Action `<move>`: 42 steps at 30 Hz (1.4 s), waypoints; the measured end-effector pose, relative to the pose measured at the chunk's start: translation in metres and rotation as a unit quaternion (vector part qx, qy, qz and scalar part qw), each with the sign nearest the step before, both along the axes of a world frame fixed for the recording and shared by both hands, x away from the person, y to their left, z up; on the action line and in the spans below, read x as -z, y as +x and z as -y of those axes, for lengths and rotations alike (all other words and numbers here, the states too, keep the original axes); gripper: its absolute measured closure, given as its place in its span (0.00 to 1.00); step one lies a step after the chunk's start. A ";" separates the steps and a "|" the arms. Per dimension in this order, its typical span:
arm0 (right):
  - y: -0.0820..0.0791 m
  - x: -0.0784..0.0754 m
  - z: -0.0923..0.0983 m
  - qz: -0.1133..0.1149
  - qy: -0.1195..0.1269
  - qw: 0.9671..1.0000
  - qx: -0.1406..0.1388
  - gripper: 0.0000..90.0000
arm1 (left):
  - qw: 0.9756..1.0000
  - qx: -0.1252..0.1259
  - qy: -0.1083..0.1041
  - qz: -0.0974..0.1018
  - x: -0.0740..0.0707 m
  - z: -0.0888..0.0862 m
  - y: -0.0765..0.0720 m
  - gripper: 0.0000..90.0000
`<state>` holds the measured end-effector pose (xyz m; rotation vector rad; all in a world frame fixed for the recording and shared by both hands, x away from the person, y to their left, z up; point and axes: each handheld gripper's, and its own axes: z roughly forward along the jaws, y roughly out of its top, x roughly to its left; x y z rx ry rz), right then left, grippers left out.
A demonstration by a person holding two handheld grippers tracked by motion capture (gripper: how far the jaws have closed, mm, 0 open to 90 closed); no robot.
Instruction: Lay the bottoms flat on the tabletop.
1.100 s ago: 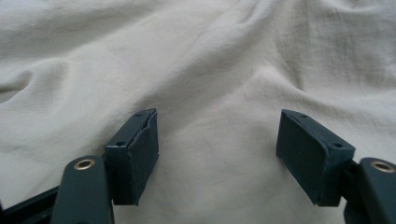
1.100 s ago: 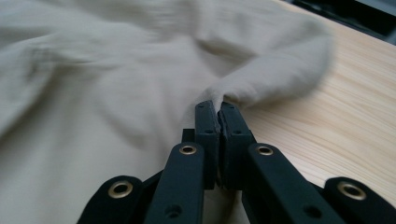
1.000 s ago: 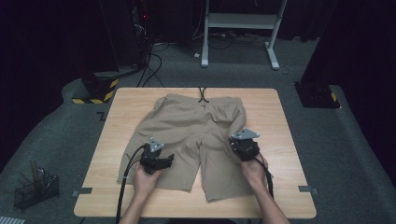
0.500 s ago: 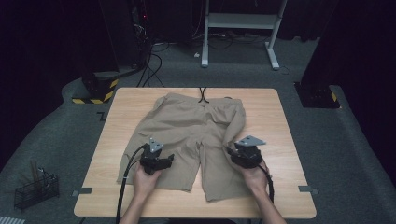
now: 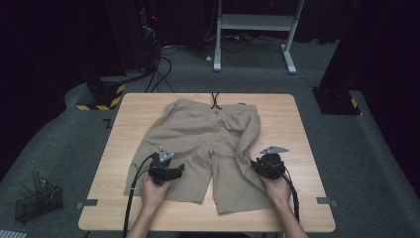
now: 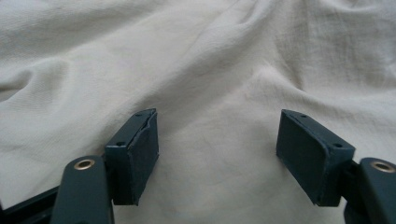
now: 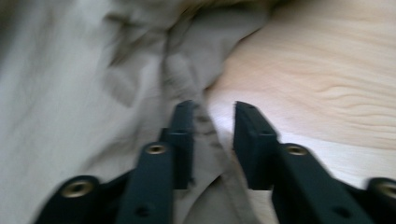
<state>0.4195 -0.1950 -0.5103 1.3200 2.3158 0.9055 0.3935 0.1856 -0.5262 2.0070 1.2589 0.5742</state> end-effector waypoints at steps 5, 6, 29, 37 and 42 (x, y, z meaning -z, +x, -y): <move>-0.007 -0.004 -0.003 0.023 -0.042 0.999 -0.020 1.00 | 1.000 0.000 0.000 0.000 0.000 0.000 0.000 0.33; -0.007 -0.004 -0.003 0.023 -0.042 0.999 -0.020 1.00 | 1.000 0.000 0.000 0.000 0.000 0.000 0.000 0.33; -0.035 -0.019 0.070 0.035 -0.045 0.996 0.072 1.00 | 1.000 -0.001 -0.001 0.001 0.000 0.000 0.000 0.33; -0.033 -0.009 0.068 0.024 -0.026 0.997 0.073 0.82 | 1.000 0.000 0.000 0.000 0.000 0.000 0.000 0.33; -0.014 -0.012 0.056 0.026 -0.032 0.995 0.086 0.73 | 1.000 0.000 0.000 0.000 0.000 0.000 0.000 0.33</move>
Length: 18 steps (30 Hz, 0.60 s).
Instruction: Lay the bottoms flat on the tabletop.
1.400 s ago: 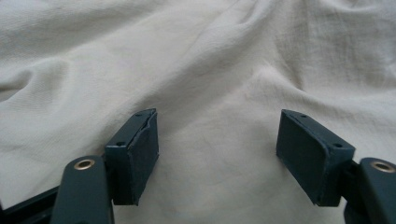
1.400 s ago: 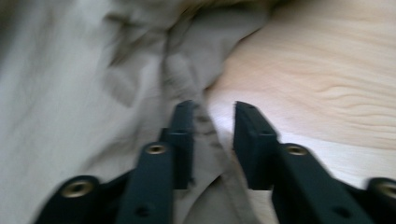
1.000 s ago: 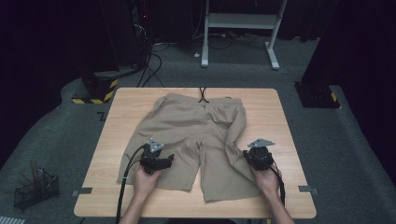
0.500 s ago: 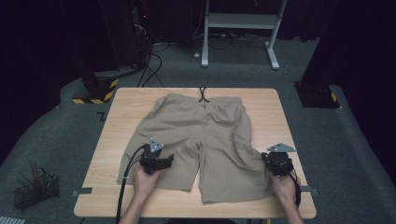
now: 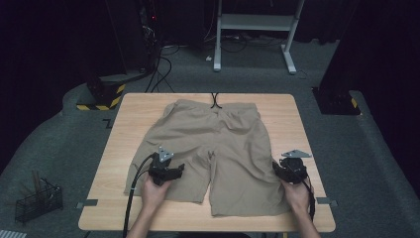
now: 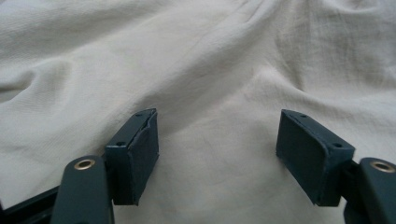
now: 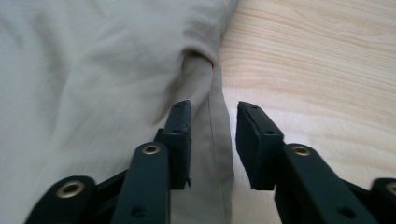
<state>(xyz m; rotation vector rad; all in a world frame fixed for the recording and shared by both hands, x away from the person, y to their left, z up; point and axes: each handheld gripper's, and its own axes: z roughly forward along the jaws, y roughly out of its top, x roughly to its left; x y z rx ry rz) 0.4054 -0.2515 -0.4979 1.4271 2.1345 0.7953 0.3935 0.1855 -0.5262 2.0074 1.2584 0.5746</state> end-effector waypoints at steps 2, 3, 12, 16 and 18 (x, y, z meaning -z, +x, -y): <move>0.011 0.009 -0.006 -0.028 -0.009 1.000 -0.004 0.79 | 1.000 0.000 0.000 0.000 0.000 0.000 0.000 0.33; 0.011 0.009 -0.006 -0.028 -0.009 1.000 -0.004 0.79 | 1.000 0.000 0.000 0.000 0.000 0.000 0.000 0.33; -0.002 0.005 0.015 -0.037 -0.066 0.997 0.010 0.98 | 1.000 -0.001 -0.002 0.000 0.000 0.000 0.000 0.33; -0.005 -0.003 0.019 -0.008 -0.046 0.999 0.025 0.82 | 1.000 -0.001 -0.002 0.000 0.000 0.000 0.000 0.33; -0.004 -0.010 0.012 0.016 -0.017 1.000 0.021 0.71 | 1.000 -0.001 -0.002 0.000 0.000 0.000 0.000 0.33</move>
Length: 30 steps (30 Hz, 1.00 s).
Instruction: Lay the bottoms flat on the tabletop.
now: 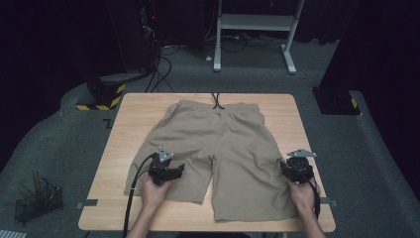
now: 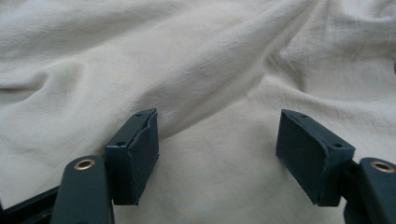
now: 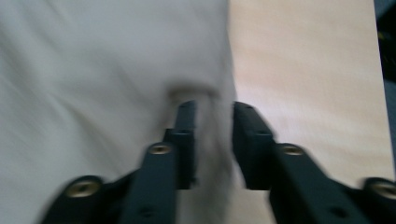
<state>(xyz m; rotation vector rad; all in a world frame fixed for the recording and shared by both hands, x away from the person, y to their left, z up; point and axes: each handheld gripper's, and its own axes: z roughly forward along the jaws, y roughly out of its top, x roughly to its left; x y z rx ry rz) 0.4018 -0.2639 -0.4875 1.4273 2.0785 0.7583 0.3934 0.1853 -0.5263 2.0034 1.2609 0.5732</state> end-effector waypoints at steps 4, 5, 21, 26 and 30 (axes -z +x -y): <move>0.013 -0.009 -0.022 0.029 0.028 0.999 -0.020 0.63 | 1.000 0.000 0.000 0.000 0.000 0.000 0.000 0.33; 0.018 -0.008 -0.028 0.025 0.024 0.999 -0.024 0.64 | 1.000 0.000 0.000 0.000 0.000 0.000 0.000 0.33; 0.006 0.009 -0.069 0.000 0.024 0.995 -0.093 0.60 | 1.000 -0.001 -0.001 0.000 0.000 0.000 -0.001 0.33; 0.012 0.030 -0.078 -0.016 0.042 0.993 -0.113 0.48 | 1.000 0.010 -0.002 0.000 0.000 -0.002 0.002 0.34; 0.012 0.035 -0.081 0.011 0.043 0.994 -0.100 0.48 | 1.000 0.012 0.004 -0.006 -0.002 -0.008 0.002 0.36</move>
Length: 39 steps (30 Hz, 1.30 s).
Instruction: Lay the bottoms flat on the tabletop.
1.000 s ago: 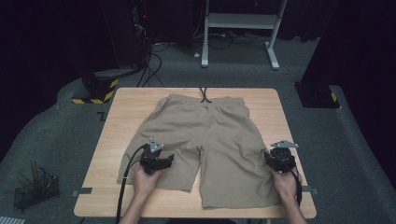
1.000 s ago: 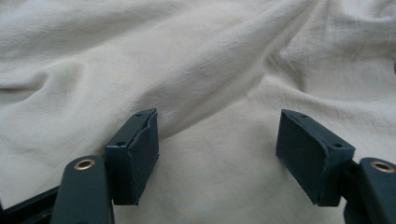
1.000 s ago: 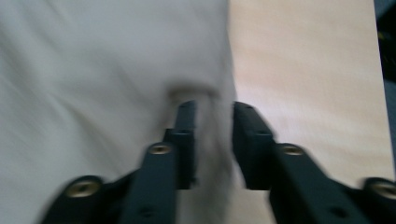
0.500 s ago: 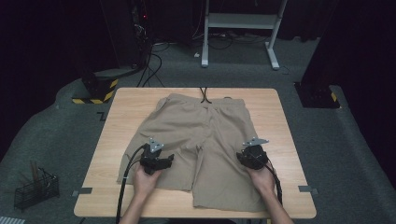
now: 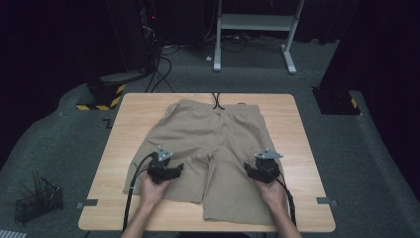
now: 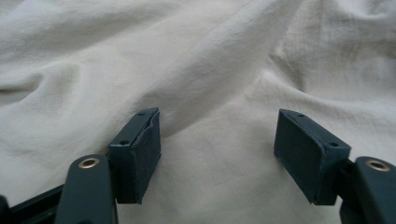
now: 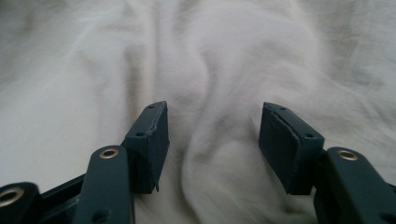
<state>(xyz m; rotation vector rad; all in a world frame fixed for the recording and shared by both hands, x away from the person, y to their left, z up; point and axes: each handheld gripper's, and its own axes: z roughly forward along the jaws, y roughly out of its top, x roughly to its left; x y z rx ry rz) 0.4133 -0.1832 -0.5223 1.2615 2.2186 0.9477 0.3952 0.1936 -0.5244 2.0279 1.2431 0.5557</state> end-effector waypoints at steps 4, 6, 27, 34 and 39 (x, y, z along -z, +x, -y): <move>0.005 0.000 0.001 0.002 -0.001 1.000 0.007 0.47 | 1.000 0.010 0.003 -0.005 -0.012 -0.007 -0.014 0.36; 0.007 0.000 0.001 0.001 -0.001 1.000 0.013 0.47 | 1.000 0.019 -0.015 -0.004 -0.017 -0.009 -0.026 0.37; 0.021 0.000 0.004 0.003 -0.003 1.000 0.022 0.46 | 0.999 0.033 0.005 -0.007 -0.004 0.002 -0.074 0.56; 0.022 0.000 0.004 0.003 -0.003 1.000 0.022 0.46 | 0.997 0.065 0.032 -0.024 -0.010 -0.005 -0.081 0.99; 0.022 0.000 0.004 0.003 -0.002 1.000 0.021 0.46 | 0.997 0.064 0.026 -0.033 -0.012 -0.020 -0.102 1.00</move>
